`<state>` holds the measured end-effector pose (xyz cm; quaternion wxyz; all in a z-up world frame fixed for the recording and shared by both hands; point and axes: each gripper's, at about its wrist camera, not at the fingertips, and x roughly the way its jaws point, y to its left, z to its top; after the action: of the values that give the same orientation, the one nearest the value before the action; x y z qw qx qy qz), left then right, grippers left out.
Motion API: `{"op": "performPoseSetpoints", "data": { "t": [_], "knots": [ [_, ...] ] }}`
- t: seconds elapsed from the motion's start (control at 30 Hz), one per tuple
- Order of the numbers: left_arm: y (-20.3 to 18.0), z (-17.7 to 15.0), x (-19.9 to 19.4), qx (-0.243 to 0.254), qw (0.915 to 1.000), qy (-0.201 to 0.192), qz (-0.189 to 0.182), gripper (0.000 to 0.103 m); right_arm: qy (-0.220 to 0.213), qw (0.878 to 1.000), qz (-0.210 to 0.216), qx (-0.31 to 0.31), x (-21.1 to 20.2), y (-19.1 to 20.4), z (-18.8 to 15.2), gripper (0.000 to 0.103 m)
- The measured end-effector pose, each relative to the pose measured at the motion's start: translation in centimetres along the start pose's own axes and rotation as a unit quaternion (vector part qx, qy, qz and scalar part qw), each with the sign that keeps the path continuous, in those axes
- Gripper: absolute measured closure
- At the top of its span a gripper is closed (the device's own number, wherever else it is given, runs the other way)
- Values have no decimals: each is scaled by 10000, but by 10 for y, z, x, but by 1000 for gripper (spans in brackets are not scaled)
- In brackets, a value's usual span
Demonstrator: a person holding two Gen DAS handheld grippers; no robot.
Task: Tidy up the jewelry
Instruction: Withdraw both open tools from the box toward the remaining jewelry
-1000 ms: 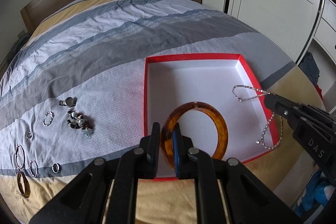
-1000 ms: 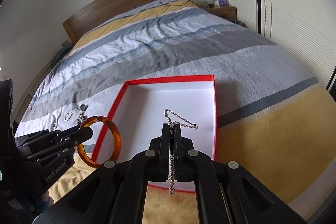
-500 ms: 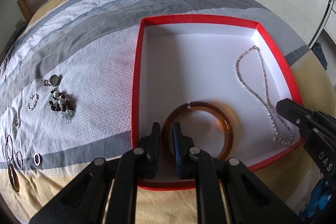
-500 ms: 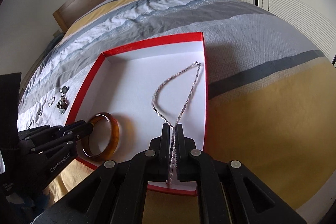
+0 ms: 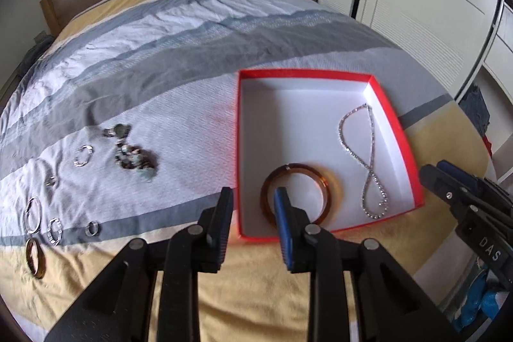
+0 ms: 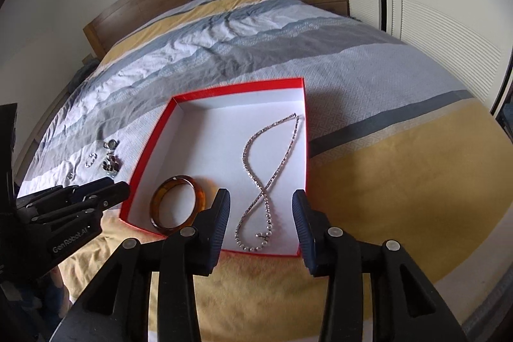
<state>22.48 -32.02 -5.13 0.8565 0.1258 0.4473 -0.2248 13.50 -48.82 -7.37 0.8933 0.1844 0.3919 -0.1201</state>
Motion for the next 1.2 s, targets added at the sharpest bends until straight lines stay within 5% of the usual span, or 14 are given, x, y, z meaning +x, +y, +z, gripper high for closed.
{"op": "performPoseSetpoints", "data": {
  "t": [0.3,0.8,1.03,1.2],
  "knots": [
    [27,-18,-106,-222,9952,-886,339,78,-451,9989,150,-34,-75,32,-5,61],
    [67,-82,-232,-454,9834,-1568,792,78,-995,9904,709,-650,-180,113,-40,56],
    [128,-116,-283,-1182,9678,-1992,989,78,-1239,9827,916,-1029,-218,146,-58,55],
    [176,-142,-307,-1573,9597,-1953,1269,78,-1305,9785,1066,-1190,-229,163,-63,54]
  ]
}}
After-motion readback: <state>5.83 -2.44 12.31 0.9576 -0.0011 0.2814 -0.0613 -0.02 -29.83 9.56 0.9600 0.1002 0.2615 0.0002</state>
